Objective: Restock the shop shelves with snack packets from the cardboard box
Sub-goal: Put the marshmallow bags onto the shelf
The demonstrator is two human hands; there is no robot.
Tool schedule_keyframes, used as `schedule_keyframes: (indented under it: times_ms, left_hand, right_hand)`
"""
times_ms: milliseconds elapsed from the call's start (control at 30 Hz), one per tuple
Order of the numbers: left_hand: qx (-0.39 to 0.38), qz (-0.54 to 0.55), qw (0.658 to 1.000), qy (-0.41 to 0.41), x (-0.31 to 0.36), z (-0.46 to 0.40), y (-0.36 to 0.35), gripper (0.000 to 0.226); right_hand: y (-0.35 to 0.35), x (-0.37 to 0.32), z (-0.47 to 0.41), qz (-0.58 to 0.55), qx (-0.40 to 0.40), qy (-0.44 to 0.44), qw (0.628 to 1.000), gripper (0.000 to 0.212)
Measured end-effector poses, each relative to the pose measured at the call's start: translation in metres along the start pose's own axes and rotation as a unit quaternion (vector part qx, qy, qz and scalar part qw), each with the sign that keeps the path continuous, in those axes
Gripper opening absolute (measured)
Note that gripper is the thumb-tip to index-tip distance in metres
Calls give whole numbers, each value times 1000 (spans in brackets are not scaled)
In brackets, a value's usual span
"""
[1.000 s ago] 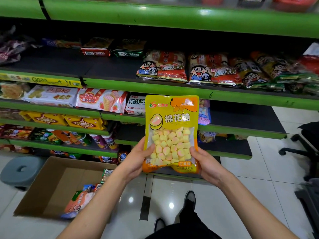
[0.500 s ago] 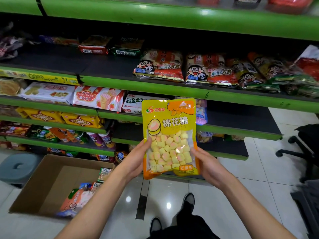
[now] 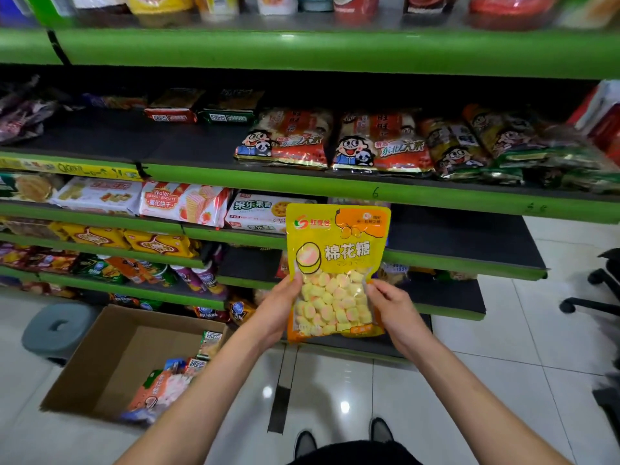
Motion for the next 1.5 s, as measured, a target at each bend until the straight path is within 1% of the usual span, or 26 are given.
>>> schedule_keyframes:
  times_ms: [67, 200, 267, 367, 433, 500, 600, 633, 667, 700, 733, 800, 867, 933, 967, 1000, 1033, 1100, 1167, 1200, 1233, 1267, 1300, 1333, 1433, 1500]
  left_hand:
    - [7, 7, 1000, 10, -4, -8, -11, 41]
    - [-14, 29, 999, 31, -15, -23, -42, 34]
    - [-25, 21, 999, 40, -16, -31, -62, 32]
    - [-29, -8, 998, 48, -7, -45, -97, 29]
    - [-29, 4, 998, 48, 1, -55, -118, 28]
    - [-31, -9, 998, 52, 11, -63, -137, 26]
    - [13, -57, 997, 50, 28, -78, -159, 28]
    - [34, -75, 996, 37, 34, -84, -165, 31]
    - [55, -96, 994, 24, 40, -89, -171, 40]
    - [73, -118, 990, 13, 46, -94, -176, 48]
    - [89, -143, 986, 4, 51, -99, -179, 53]
    - [116, -194, 974, -17, 56, -109, -184, 50]
    - [132, -221, 966, -36, 58, -118, -187, 57]
    - [149, -249, 955, -58, 58, -123, -188, 58]
    - [165, -282, 942, -72, 57, -124, -187, 55]
    - [187, -334, 920, -85, 56, -125, -185, 52]
    - [212, -398, 887, -97, 55, -127, -181, 49]
    - [258, -521, 803, -132, 50, -129, -176, 45]
    - [277, -619, 715, -172, 45, -131, -178, 43]
    - [276, -657, 678, -182, 44, -134, -180, 42]
    - [272, -685, 650, -186, 45, -137, -184, 41]
    - [267, -704, 632, -185, 47, -141, -187, 40]
    - [263, -715, 622, -180, 50, -146, -190, 39]
    - [257, -720, 620, -176, 54, -150, -192, 40]
    - [233, -719, 633, -171, 64, -160, -196, 47]
    - [231, -730, 626, -148, 69, -166, -197, 47]
  right_hand:
    - [18, 1, -2, 7, 16, -2, 1000, 21]
    - [62, 7, -6, 64, 49, -18, 997, 27]
    - [82, 11, -9, 76, 70, -17, 995, 27]
    - [115, 13, -15, 45, 116, -28, 992, 27]
    - [134, 11, -23, 16, 147, -39, 988, 28]
    - [149, 8, -40, 4, 157, -42, 987, 27]
    - [172, 1, -75, 29, 175, -41, 983, 24]
    - [180, -2, -88, 41, 189, -39, 980, 21]
    - [186, -7, -100, 45, 196, -38, 979, 19]
    - [190, -11, -113, 44, 195, -36, 979, 20]
    - [193, -17, -124, 41, 192, -30, 980, 26]
    - [197, -29, -142, 80, 180, -18, 980, 39]
    - [197, -36, -152, 158, 129, -3, 979, 47]
    - [195, -33, -152, 241, 47, 1, 969, 53]
    - [195, -28, -149, 284, 8, -3, 959, 59]
    - [196, -23, -145, 329, -26, -2, 944, 65]
    - [198, -17, -140, 374, -55, 4, 926, 71]
    - [200, -7, -133, 438, -102, 33, 892, 73]
    - [200, 2, -128, 478, -132, 53, 867, 68]
    - [201, 5, -127, 490, -136, 55, 859, 66]
    - [201, 7, -128, 498, -136, 56, 855, 65]
    - [202, 8, -129, 504, -136, 57, 851, 64]
    - [203, 8, -130, 511, -138, 59, 846, 64]
    - [203, 7, -132, 517, -141, 58, 843, 64]
    - [205, 7, -135, 513, -141, 47, 846, 65]
    - [205, 5, -137, 501, -129, 46, 854, 63]
Point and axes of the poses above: each hand's wrist, its own z-axis away from the middle knuckle, its own y-axis out of the back of the hand, x = y × z, the point moved 4 cm from there along -z, towards the middle knuckle, and after that the axes turned 14 degrees about y, right-handed, at the moved point
